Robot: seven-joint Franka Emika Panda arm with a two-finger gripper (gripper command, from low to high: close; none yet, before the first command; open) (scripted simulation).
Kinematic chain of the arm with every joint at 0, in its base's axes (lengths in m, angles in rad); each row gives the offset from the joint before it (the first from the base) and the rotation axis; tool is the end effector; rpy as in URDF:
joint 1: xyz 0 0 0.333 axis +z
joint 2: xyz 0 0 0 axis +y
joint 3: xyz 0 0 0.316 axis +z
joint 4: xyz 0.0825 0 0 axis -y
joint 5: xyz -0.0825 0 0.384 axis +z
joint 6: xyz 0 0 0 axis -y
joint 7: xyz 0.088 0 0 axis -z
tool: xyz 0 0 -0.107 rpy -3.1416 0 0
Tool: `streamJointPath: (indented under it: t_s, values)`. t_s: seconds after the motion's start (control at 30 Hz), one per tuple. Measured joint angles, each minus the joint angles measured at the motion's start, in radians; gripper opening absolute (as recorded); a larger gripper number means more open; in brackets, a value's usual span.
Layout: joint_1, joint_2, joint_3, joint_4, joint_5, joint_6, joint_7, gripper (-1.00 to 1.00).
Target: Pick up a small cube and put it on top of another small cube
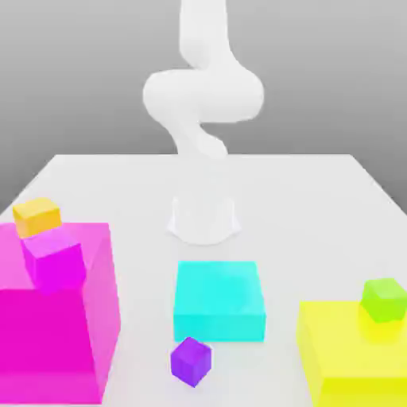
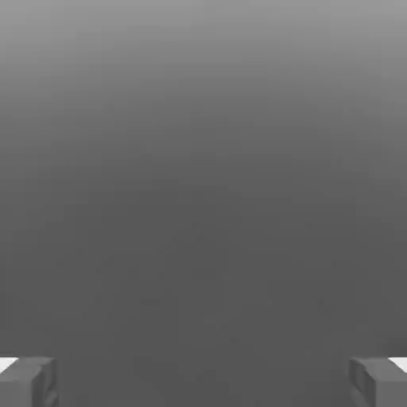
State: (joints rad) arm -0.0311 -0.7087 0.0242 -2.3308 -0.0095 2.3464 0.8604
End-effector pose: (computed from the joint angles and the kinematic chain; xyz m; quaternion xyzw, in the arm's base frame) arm 0.3816 0.0003 0.6674 -0.8494 0.3911 -0.3277 0.1350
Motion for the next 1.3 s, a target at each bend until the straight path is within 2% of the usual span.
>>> streamJointPath:
  t_s: [0.47, 0.63, 0.77, 0.97, 1.0, 1.2, 1.3]
  values:
    - [-0.131, 0.515, 0.095, -0.173, -0.076, 0.26, 0.356, 0.0]
    - [-0.147, 0.695, 0.096, -0.234, -0.089, 0.352, 0.471, 0.0]
    - [-0.148, 0.837, 0.097, -0.284, -0.062, 0.428, 0.537, 0.0]
    - [-0.109, 1.054, 0.048, -0.261, -0.101, 0.59, 0.592, 0.0]
    - [-0.1, 1.08, 0.038, -0.256, -0.107, 0.61, 0.597, -1.0]
    - [-0.096, 1.092, 0.033, -0.254, -0.112, 0.621, 0.601, -1.0]
    - [-0.115, 1.026, 0.056, -0.267, -0.094, 0.57, 0.588, -1.0]
